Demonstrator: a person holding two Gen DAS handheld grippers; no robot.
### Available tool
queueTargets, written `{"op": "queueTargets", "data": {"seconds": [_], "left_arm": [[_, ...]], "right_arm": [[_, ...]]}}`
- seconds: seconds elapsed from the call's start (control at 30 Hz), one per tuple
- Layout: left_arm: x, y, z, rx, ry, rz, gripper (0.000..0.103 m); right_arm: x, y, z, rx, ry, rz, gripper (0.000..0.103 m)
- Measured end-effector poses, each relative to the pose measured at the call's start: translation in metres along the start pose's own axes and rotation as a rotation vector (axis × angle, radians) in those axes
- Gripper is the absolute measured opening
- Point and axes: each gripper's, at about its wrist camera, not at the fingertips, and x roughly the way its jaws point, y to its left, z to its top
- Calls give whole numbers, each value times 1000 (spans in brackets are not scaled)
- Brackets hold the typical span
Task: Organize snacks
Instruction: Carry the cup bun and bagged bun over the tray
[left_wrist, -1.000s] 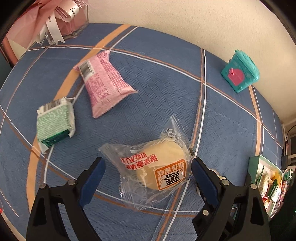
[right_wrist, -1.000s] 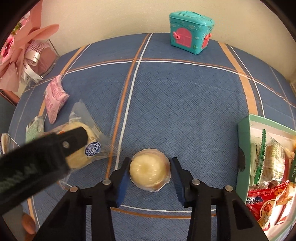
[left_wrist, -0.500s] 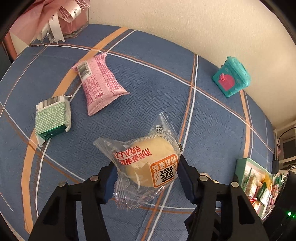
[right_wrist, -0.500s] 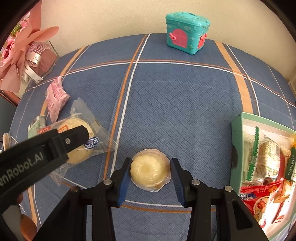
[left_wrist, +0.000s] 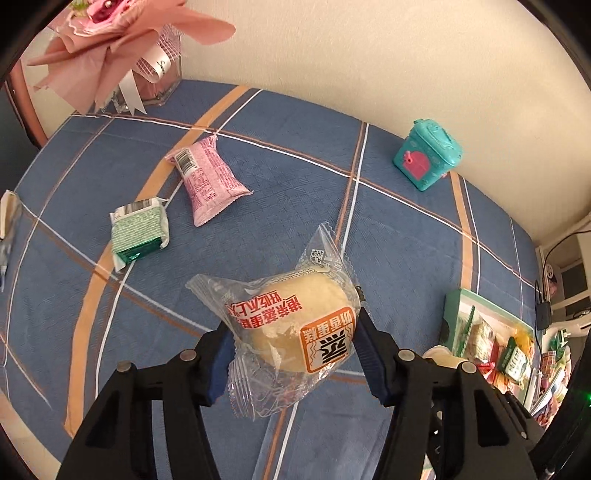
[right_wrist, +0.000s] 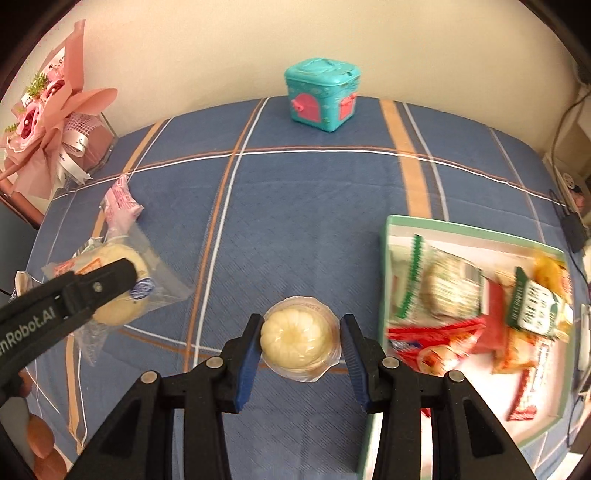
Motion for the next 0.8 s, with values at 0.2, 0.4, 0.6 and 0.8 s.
{"op": "queueTargets", "data": {"seconds": [0.2, 0.4, 0.6, 0.8], "left_arm": [[-16, -10, -21, 22, -15, -7, 61], [-27, -30, -35, 56, -36, -16, 61], [-33, -58, -49, 109, -44, -27, 61], [-30, -96, -63, 197, -32, -41, 62]], "right_arm": [[-20, -9, -12, 2, -14, -15, 45], [-40, -22, -25, 14, -33, -23, 45], [-52, -47, -34, 49, -40, -46, 45], [-52, -102, -39, 160, -10, -96, 45]]}}
